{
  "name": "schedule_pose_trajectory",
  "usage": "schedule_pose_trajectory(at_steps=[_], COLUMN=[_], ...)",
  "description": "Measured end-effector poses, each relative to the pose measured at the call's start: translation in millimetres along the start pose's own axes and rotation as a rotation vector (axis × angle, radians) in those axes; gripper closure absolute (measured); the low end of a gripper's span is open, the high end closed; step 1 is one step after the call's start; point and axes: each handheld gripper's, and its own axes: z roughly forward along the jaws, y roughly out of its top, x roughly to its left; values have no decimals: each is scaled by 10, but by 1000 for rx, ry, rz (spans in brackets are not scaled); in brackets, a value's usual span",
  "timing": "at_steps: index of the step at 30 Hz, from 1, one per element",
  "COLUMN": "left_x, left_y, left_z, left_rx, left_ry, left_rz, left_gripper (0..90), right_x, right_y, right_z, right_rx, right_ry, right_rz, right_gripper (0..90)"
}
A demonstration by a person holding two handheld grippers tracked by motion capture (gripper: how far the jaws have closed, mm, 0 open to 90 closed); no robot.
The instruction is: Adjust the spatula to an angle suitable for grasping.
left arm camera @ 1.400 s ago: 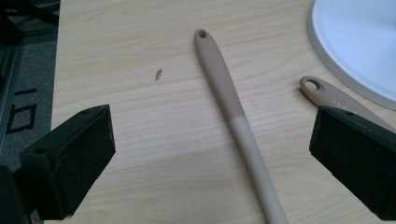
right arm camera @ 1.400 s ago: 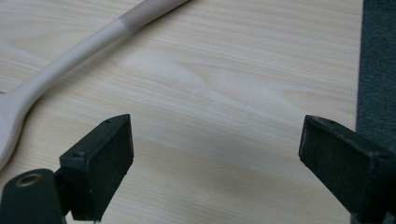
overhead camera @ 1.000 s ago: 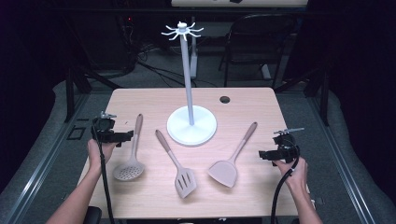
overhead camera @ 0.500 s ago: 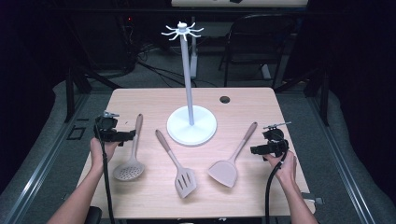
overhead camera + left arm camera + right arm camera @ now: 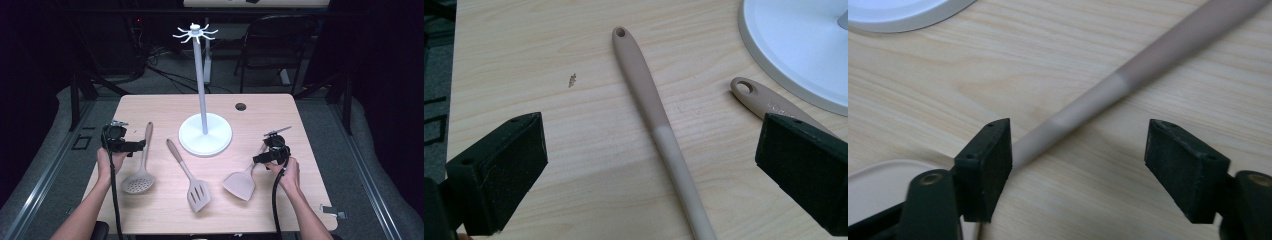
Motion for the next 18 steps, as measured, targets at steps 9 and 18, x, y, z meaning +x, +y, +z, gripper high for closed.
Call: schedule_pose_trajectory(at_steps=[9,18], left_x=[-14,-24], left_y=[-4,-10], left_z=[26,39], left_rx=[6,17], left_ry=[10,0], left_rz=[9,13], left_gripper=[4,6], right_x=[113,178], right_y=[34,67], right_z=[119,213], right_rx=[51,78], right_ry=[14,-2], right_rz=[-1,-2], right_gripper=[338,367])
